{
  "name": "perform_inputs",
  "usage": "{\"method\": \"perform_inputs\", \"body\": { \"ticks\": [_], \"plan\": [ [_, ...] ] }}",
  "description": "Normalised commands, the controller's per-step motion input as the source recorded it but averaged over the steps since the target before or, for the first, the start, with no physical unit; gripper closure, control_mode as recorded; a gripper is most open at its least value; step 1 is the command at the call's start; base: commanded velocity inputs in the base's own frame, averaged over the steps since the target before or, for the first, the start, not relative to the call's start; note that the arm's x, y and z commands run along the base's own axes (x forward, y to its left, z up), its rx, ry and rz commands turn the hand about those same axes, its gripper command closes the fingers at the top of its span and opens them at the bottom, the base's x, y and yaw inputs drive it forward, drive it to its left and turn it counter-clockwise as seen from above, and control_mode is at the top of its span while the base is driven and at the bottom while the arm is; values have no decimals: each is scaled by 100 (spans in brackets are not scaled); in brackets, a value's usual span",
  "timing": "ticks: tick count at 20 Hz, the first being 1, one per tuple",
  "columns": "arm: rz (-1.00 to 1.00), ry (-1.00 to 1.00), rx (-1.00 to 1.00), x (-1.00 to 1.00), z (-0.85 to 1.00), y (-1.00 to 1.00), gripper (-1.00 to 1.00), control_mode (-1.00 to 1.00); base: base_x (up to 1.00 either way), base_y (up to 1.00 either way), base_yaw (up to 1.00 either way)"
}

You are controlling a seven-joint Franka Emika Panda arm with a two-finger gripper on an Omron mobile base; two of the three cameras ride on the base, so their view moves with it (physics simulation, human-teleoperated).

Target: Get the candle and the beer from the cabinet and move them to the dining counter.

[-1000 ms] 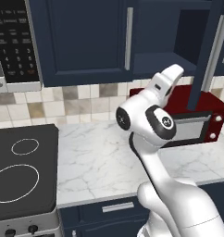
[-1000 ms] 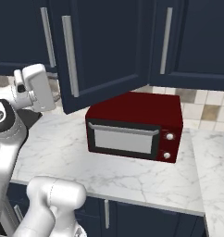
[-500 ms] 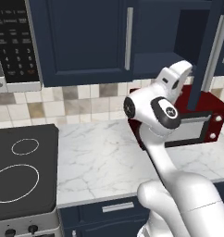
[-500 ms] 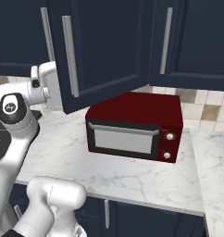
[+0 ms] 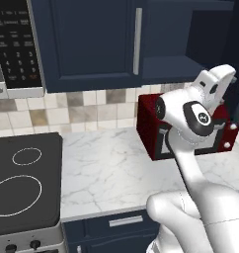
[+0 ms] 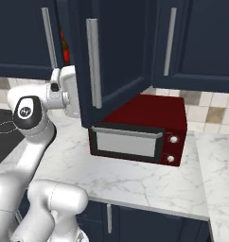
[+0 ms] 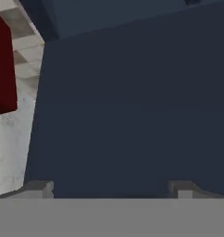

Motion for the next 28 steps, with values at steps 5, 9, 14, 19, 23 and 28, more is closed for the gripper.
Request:
{"method": "perform_inputs", "body": {
  "ticks": [5,9,14,19,23,28],
  "plan": [
    [-14,0,0,-43,0,-90,-100,-100,0,0,0],
    [-10,0,0,-7,0,-75,-100,-100,0,0,0],
    [0,0,0,0,-2,-44,-100,-100,0,0,0],
    [0,-4,0,-21,-3,17,-100,-100,0,0,0],
    [0,-19,0,-32,0,64,-100,-100,0,0,0],
    [1,-31,0,-31,0,98,-100,-100,0,0,0]
  ]
}}
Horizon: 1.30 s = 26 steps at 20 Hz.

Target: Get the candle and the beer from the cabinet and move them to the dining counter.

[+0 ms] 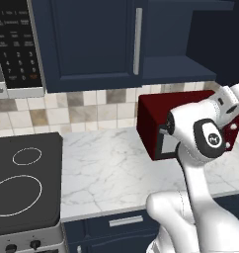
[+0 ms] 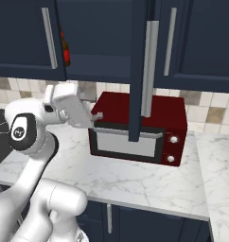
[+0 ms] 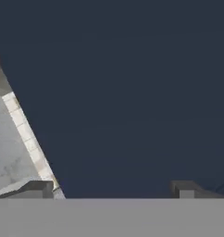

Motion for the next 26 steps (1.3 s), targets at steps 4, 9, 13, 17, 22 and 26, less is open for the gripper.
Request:
{"method": "perform_inputs", "body": {
  "ticks": [4,9,13,17,22,26],
  "plan": [
    [5,-37,0,-30,0,100,-100,-100,0,0,0],
    [7,-34,1,-21,4,100,-100,-100,0,0,0],
    [15,-28,5,-7,21,81,-100,-100,0,0,0],
    [23,-23,8,0,10,29,-100,-100,0,0,0],
    [28,-18,7,0,6,2,-100,-100,0,0,0],
    [32,-19,8,0,1,0,-100,-100,0,0,0]
  ]
}}
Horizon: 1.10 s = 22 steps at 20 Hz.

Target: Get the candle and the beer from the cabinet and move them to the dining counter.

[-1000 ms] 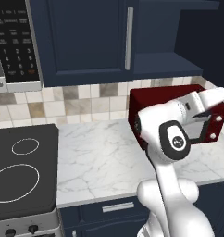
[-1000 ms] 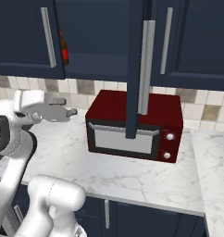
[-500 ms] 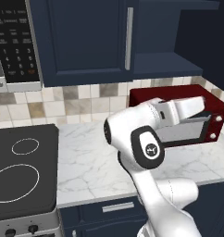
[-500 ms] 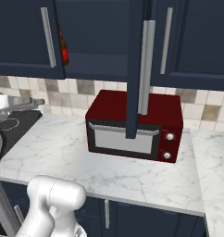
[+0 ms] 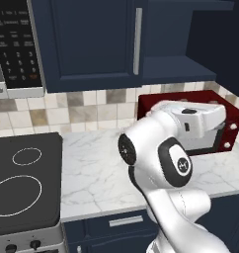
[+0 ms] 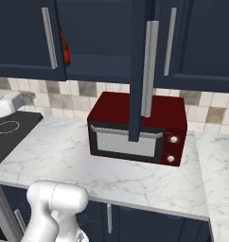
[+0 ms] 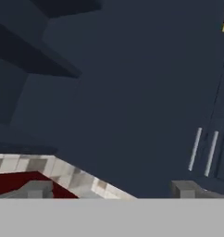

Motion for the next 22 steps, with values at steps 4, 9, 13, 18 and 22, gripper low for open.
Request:
{"method": "perform_inputs", "body": {
  "ticks": [4,9,13,18,22],
  "plan": [
    [34,-18,7,0,0,0,-100,-100,0,0,0],
    [33,-16,7,11,3,3,-100,-100,0,0,0],
    [31,-11,5,57,9,28,-100,-100,0,0,0],
    [23,-2,1,70,17,37,-100,-100,0,0,0],
    [15,0,0,63,9,27,-100,-100,0,0,0]
  ]
}}
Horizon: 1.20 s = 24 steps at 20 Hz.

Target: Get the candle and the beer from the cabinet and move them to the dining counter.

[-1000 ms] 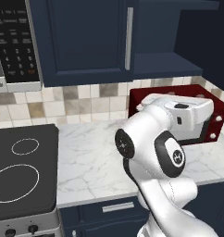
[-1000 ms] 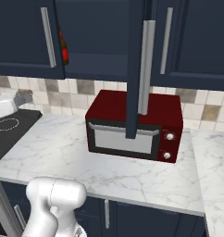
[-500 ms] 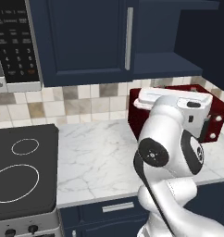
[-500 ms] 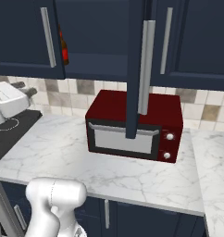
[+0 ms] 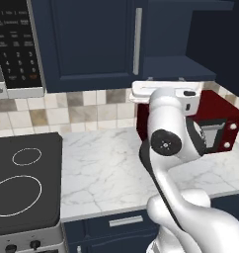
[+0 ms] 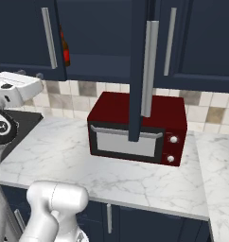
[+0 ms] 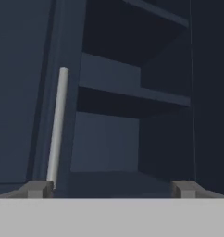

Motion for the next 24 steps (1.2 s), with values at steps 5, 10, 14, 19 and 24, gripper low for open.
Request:
{"method": "perform_inputs", "body": {
  "ticks": [5,10,14,19,24],
  "plan": [
    [13,0,0,58,4,21,-100,-100,0,0,0],
    [8,0,0,49,1,15,-100,-100,0,0,0],
    [0,0,0,53,0,15,-100,-100,0,0,0],
    [0,0,0,55,0,8,-100,-100,0,0,0],
    [1,0,0,54,0,4,-100,-100,0,0,0]
  ]
}}
